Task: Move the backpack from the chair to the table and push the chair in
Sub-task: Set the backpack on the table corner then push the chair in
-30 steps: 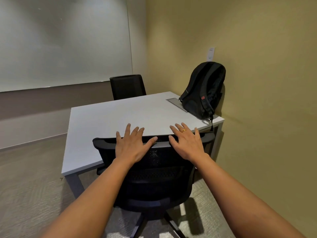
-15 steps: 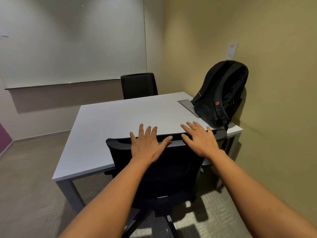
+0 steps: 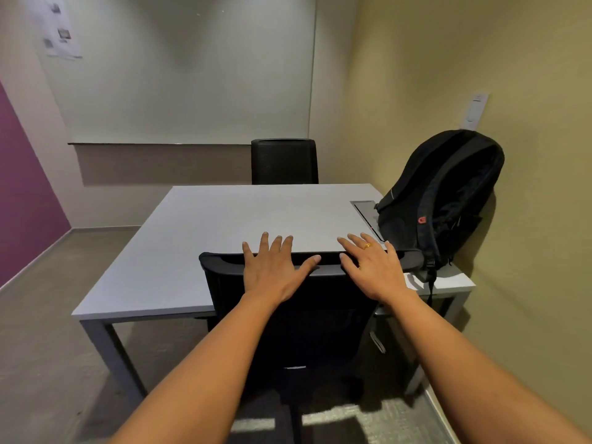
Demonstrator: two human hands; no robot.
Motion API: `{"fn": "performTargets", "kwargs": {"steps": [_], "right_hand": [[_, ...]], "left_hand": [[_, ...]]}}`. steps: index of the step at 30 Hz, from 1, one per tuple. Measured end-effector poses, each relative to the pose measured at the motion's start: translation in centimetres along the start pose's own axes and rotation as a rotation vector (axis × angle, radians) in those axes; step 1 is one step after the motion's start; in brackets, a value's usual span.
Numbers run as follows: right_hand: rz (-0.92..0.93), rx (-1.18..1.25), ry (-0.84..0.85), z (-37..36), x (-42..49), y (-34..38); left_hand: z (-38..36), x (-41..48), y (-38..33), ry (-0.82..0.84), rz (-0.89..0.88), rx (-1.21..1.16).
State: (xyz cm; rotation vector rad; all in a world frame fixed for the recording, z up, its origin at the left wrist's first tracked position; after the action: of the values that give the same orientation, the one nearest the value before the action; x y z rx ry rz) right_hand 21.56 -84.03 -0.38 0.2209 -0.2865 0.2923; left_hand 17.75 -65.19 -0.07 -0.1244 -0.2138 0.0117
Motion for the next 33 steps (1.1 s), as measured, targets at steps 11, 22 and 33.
{"fn": "performTargets", "kwargs": {"steps": [11,22,33], "right_hand": [[0.046,0.037,-0.027,-0.7,2.5,-1.3],[0.031,0.051,-0.039,-0.6,2.5,-1.1],[-0.007,0.037,-0.052,-0.7,2.5,-1.1]], "left_hand": [[-0.3,2.5,-0.7,-0.016,0.065,0.038],[-0.1,2.9,-0.2,0.004,0.033,-0.014],[-0.3,3.0,-0.2,-0.017,0.016,-0.018]]}}
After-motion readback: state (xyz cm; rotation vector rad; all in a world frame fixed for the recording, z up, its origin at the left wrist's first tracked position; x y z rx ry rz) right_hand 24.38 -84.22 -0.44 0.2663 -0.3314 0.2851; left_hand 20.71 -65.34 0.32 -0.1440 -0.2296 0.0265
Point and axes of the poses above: each hand's wrist, its own x-axis towards the middle knuckle, its own z-axis out of the back of the hand, y = z × x, the point moved 1 cm from there along x, towards the middle knuckle, and after that the axes turned 2 degrees about -z, right-handed, at the moved point
